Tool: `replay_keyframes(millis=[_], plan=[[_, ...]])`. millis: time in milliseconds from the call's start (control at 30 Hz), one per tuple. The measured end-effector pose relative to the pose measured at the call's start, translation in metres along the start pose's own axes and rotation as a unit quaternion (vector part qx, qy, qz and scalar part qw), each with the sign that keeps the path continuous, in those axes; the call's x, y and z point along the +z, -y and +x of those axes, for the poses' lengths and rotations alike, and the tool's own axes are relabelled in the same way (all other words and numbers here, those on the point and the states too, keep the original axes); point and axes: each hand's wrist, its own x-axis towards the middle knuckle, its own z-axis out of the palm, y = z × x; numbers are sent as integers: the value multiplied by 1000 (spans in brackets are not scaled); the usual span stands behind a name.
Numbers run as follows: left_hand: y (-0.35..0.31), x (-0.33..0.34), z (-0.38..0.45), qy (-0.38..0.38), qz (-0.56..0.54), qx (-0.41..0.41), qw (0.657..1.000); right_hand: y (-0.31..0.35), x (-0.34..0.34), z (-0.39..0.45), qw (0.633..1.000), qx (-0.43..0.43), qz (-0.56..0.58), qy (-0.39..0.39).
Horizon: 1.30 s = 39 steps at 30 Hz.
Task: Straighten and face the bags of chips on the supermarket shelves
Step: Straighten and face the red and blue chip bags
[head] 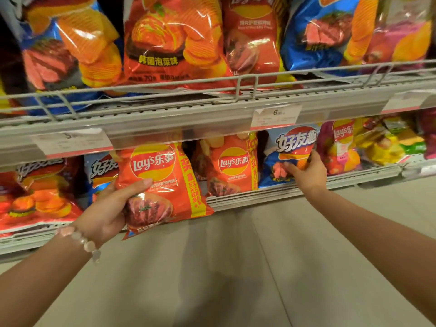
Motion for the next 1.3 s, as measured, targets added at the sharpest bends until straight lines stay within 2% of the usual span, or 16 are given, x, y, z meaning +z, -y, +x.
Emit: replay_keyframes(millis=[200, 367, 533, 833, 1067, 1300], plan=[[-5, -12, -12, 15, 11, 12, 1000, 10, -16, -24, 998, -23, 1, -53], [-11, -26, -21, 20, -4, 26, 999, 27, -20, -79, 998, -32, 28, -52], [-19, -54, -27, 16, 17, 42, 999, 59, -8, -133, 996, -6, 88, -13], [-30, -112, -42, 6, 36, 21, 999, 120, 82, -203, 991, -19, 72, 113], [-27, -133, -51, -24, 22, 41, 999, 159, 159, -182, 989, -37, 18, 143], [-18, -128, -52, -49, 6, 50, 998, 145, 197, -157, 989, -10, -53, 141]])
